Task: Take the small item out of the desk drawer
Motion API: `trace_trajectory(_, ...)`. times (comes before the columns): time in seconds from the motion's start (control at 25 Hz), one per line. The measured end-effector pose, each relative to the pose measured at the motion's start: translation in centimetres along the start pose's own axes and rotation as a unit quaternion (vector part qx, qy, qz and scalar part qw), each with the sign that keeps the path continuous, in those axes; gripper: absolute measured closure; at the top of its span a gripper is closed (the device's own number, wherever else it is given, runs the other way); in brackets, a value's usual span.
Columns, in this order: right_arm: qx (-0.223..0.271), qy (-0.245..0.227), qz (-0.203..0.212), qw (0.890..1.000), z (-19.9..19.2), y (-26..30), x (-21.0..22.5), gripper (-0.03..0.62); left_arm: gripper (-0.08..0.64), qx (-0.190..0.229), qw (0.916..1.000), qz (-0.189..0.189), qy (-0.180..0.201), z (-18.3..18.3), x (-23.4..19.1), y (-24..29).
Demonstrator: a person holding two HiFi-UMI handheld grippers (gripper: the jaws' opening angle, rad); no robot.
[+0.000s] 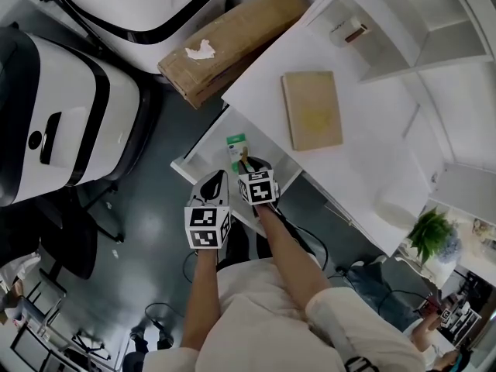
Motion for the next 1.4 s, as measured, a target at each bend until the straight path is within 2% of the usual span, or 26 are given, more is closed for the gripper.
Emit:
trace_trajectory(0.28, -0.013, 0.023, -0.028, 0.999, -0.5, 2.4, 1.2, 0.371, 0.543, -0.006, 1.0, 0.001, 0.007, -0.2, -0.2, -0.4)
trace_trajectory(0.4, -0.017, 0.036, -0.034, 0.999, -0.8, 3.6, 1.2, 0.301, 0.543, -0.009, 0.9998, -0.002, 0.015, -0.2, -0.1, -0.6)
trace_trajectory(0.72, -0.056, 0.045, -0.038, 0.997, -1.2, 6.3, 2.1, 0.218, 0.543, -0.011, 0.9999, 0.005, 0.002, -0.6, -1.0, 0.0)
trace_trajectory(0.96, -0.075, 0.03, -0.048, 0.996, -1.4, 7.9, 2.4, 0.209, 0.543, -0.011, 0.9998, 0.01, -0.011, -0.8, -1.4, 0.6)
trace_trajectory(1.16, -0.096, 0.026, -0.074, 0.992, -1.9, 9.3, 2.6, 0.209, 0.543, -0.008, 0.9997, 0.014, -0.016, -1.1, -1.8, 0.8)
trace_trajectory(1.4, -0.094, 0.023, -0.096, 0.991, -1.9, 9.5, 3.3, 0.232, 0.543, -0.015, 0.9996, 0.019, -0.014, -1.9, -2.5, 0.5)
Point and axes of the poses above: the fingertips, and each gripper's own axes: y forward along the fingers, x to its right, z out of its top, the point moved 1 cm from there along -y, backward along the fingers, and after that the axes turned 9 degrees about y, right-handed, at the moved point
